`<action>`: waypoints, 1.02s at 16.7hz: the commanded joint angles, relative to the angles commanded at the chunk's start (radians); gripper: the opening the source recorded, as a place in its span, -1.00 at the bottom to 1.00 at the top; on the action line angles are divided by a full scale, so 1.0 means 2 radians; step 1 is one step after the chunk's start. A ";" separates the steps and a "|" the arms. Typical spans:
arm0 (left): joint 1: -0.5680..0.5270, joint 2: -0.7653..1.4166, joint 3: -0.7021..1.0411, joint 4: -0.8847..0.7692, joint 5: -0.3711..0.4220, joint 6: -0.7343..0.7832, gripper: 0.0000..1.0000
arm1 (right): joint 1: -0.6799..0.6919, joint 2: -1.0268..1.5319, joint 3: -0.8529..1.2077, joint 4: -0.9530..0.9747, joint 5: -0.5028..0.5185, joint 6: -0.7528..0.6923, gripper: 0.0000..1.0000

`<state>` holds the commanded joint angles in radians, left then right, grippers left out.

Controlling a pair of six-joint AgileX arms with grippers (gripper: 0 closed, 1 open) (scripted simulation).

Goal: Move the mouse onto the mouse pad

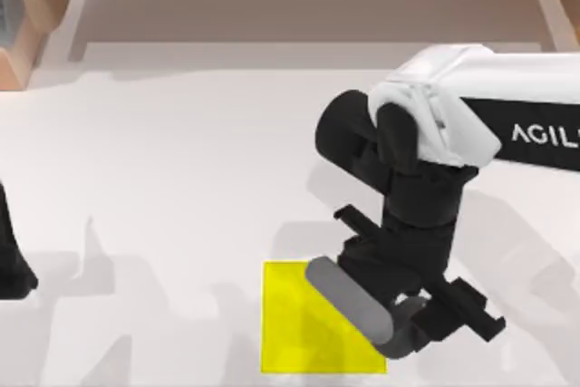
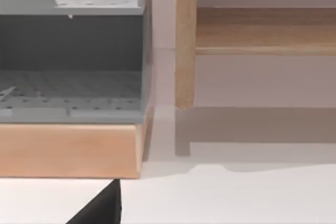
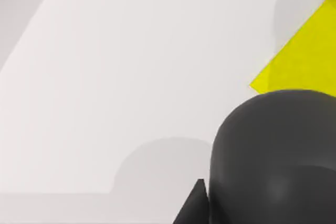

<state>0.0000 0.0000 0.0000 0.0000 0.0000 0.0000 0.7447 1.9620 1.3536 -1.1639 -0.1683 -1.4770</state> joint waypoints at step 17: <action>0.000 0.000 0.000 0.000 0.000 0.000 1.00 | 0.068 0.034 0.118 0.009 0.073 -0.391 -1.00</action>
<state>0.0000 0.0000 0.0000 0.0000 0.0000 0.0000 0.8813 2.0294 1.5891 -1.1450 -0.0221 -2.2596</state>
